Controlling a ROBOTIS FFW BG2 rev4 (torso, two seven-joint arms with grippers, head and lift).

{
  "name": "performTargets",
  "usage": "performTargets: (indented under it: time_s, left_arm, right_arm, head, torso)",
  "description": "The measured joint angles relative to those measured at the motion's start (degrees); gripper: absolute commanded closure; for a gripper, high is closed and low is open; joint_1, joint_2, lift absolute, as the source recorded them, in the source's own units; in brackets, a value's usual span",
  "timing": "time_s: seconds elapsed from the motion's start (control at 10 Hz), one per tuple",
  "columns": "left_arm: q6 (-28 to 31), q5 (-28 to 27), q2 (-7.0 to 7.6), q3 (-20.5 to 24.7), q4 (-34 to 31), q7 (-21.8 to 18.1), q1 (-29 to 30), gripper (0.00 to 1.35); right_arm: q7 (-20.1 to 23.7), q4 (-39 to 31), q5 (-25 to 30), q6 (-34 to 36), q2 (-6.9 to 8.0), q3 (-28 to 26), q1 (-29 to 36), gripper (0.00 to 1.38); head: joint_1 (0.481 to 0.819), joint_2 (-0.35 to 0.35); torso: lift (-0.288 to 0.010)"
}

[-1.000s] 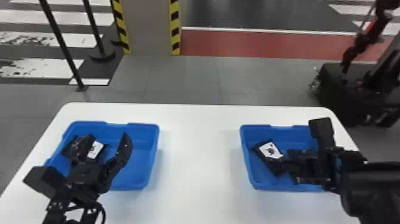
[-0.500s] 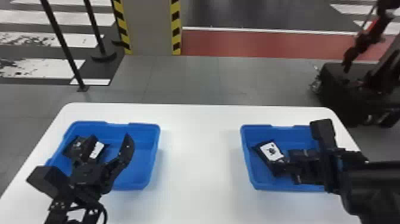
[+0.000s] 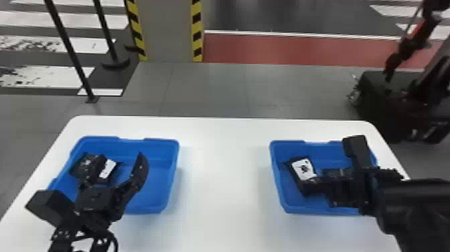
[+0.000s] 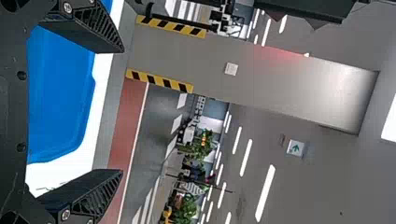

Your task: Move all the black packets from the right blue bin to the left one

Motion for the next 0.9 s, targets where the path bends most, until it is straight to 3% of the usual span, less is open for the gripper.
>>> performTargets:
  time_s: [0.1, 0.3, 0.5, 0.7, 0.8, 0.9]
  left_arm:
    - [-0.2, 0.1, 0.00, 0.0, 0.0, 0.0, 0.0, 0.11]
    - [-0.5, 0.3, 0.00, 0.0, 0.0, 0.0, 0.0, 0.11]
    - [-0.6, 0.5, 0.00, -0.2, 0.0, 0.0, -0.2, 0.11]
    - [-0.8, 1.1, 0.00, -0.3, 0.0, 0.0, -0.2, 0.11]
    - [-0.8, 1.7, 0.00, -0.5, 0.0, 0.0, -0.3, 0.11]
    - [-1.3, 2.0, 0.00, -0.8, 0.0, -0.2, -0.5, 0.11]
  right_arm:
    - [0.0, 0.7, -0.9, -0.6, -0.05, -0.1, 0.1, 1.26]
    - [-0.9, -2.6, -1.8, -4.8, -0.06, -0.2, 2.4, 1.26]
    - [-1.3, -5.1, -7.3, -13.6, -0.06, -1.2, 6.4, 1.26]
    - [-1.3, -11.9, -10.6, -18.0, -0.08, -1.5, 10.9, 1.26]
    - [-1.0, -14.8, -12.8, -22.6, -0.06, -1.5, 12.9, 1.26]
    - [-0.1, -16.1, -14.2, -32.6, -0.06, -1.3, 14.1, 1.26]
  head:
    - [0.695, -0.020]
    - [0.695, -0.014]
    - [0.695, 0.004]
    - [0.695, 0.022]
    - [0.695, 0.037]
    - [0.695, 0.045]
  torso:
    - [-0.110]
    - [-0.110]
    - [-0.110]
    - [-0.110]
    - [-0.110]
    - [-0.110]
